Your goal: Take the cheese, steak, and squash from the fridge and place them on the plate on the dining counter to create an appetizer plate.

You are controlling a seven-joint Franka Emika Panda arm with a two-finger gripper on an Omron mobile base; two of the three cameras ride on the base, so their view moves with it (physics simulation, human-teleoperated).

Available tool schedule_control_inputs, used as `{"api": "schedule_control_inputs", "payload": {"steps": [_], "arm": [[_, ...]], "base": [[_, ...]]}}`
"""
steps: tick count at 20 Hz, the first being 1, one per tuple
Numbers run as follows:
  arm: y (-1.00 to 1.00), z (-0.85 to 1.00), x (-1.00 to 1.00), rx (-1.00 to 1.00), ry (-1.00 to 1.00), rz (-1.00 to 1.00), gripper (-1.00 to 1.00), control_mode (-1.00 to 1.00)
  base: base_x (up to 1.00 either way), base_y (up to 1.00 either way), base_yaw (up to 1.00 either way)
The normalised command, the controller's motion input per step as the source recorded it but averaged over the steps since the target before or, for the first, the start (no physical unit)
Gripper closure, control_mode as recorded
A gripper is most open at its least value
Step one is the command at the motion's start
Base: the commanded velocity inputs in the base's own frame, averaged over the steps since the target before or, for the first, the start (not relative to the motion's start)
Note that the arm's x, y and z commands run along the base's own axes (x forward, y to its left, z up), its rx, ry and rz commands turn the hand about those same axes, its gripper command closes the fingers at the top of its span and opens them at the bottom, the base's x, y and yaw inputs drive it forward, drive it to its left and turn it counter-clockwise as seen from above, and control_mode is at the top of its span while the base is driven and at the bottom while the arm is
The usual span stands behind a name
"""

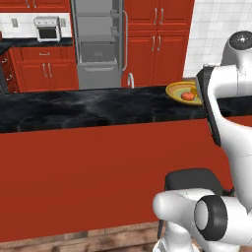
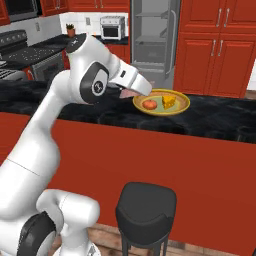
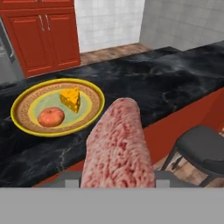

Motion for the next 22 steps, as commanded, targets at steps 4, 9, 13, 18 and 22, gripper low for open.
{"api": "schedule_control_inputs", "payload": {"steps": [4, 9, 13, 18, 22], "arm": [[-0.44, -0.47, 0.56, 0.02, 0.0, 0.0, 1.0, -1.0], [0.0, -0.29, 0.62, 0.01, 0.0, 0.0, 1.0, -1.0], [0.0, -0.17, 0.91, 0.06, 0.0, 0.0, 1.0, -1.0], [-0.09, -0.25, 0.96, 0.07, 0.04, 0.0, 1.0, -1.0], [-0.27, -0.31, 0.69, 0.09, 0.08, 0.0, 1.0, -1.0]], "base": [[0.0, 0.0, 0.0], [0.0, 0.0, 0.0], [0.0, 0.0, 0.0], [0.0, 0.0, 0.0], [0.0, 0.0, 0.0]]}}
